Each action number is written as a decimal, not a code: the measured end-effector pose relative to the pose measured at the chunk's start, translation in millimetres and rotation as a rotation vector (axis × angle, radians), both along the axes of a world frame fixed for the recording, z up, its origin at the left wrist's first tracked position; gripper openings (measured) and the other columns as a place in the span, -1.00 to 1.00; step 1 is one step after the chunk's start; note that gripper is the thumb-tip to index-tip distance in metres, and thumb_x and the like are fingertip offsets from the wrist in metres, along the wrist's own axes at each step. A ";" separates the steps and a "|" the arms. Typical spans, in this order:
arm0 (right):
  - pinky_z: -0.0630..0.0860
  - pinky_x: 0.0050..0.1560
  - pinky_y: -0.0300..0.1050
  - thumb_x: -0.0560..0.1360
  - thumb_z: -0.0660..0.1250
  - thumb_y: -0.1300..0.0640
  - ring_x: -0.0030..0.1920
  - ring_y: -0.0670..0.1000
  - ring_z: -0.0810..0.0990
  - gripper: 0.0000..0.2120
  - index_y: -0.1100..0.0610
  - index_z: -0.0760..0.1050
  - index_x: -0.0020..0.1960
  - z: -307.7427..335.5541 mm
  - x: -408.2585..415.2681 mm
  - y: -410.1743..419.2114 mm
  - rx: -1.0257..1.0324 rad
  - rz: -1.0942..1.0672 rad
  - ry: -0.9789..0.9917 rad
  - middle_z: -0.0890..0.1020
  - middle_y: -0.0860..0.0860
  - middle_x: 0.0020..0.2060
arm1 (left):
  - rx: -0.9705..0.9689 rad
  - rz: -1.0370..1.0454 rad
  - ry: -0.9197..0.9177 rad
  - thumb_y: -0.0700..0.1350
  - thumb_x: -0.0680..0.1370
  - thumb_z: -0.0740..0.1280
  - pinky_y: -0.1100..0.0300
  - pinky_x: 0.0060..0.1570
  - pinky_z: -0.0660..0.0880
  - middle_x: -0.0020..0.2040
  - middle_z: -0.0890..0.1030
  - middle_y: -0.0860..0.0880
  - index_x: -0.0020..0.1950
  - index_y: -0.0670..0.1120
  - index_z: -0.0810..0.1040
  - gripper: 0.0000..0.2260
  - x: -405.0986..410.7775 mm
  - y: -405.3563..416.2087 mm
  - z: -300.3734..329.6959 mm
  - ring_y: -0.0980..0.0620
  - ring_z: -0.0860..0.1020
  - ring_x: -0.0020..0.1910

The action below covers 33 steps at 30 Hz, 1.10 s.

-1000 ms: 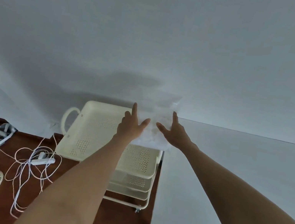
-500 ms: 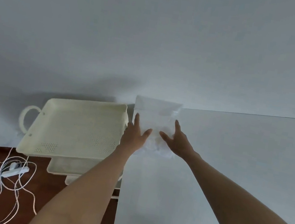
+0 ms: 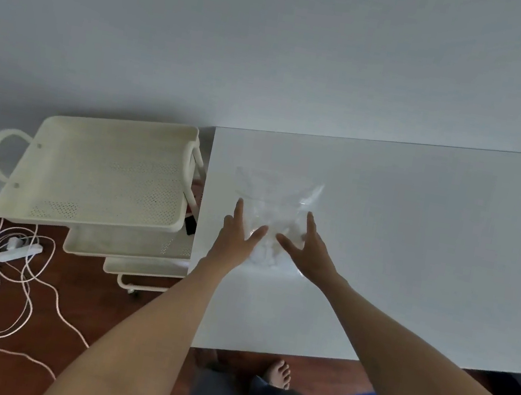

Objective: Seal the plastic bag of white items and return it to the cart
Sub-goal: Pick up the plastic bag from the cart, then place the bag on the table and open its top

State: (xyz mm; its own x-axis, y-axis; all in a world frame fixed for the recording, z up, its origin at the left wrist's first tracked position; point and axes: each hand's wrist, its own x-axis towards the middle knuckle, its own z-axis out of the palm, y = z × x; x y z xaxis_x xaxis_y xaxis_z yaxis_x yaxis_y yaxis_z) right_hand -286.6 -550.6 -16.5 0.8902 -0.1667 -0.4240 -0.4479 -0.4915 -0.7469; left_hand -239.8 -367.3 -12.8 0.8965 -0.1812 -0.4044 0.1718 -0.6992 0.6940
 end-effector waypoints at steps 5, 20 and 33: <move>0.34 0.38 -0.03 0.35 0.42 -0.46 0.47 0.10 0.40 0.15 0.03 -0.05 0.68 2.9 -10.2 4.4 0.201 -0.162 -0.004 0.38 0.11 0.50 | -0.134 0.129 0.055 0.55 0.39 0.21 -0.02 0.38 0.31 0.59 0.15 -0.09 0.60 0.25 -0.14 -0.07 -12.7 5.7 1.1 -0.09 0.25 0.55; 0.41 -0.01 -0.29 0.32 0.40 -0.53 0.12 -0.19 0.60 -0.39 -0.17 0.49 0.19 38.9 5.8 -12.5 0.443 -0.282 -0.140 0.64 -0.26 0.03 | -0.260 0.284 0.106 0.67 0.31 0.03 -0.06 0.29 0.46 0.21 0.59 -0.20 0.43 -0.15 0.38 0.05 2.2 8.2 34.7 -0.15 0.57 0.22; 0.46 0.16 -0.06 0.28 0.30 -0.63 0.19 -0.04 0.62 -0.25 -0.12 0.59 0.22 74.1 23.0 -32.6 0.451 -0.160 -0.122 0.70 -0.02 0.09 | -0.396 0.320 0.132 0.64 0.29 0.18 -0.02 0.00 0.67 -0.38 0.59 0.04 -0.16 -0.02 0.65 -0.26 24.4 20.5 54.3 0.00 0.62 -0.25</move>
State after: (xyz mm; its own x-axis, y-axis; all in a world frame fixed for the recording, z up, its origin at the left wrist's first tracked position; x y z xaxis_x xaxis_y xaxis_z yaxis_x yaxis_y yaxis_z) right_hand -263.6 -583.2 57.6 0.9159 -0.1295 -0.3799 -0.3876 -0.0394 -0.9210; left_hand -215.4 -346.8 41.5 0.8778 -0.0683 -0.4741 0.4380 -0.2861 0.8522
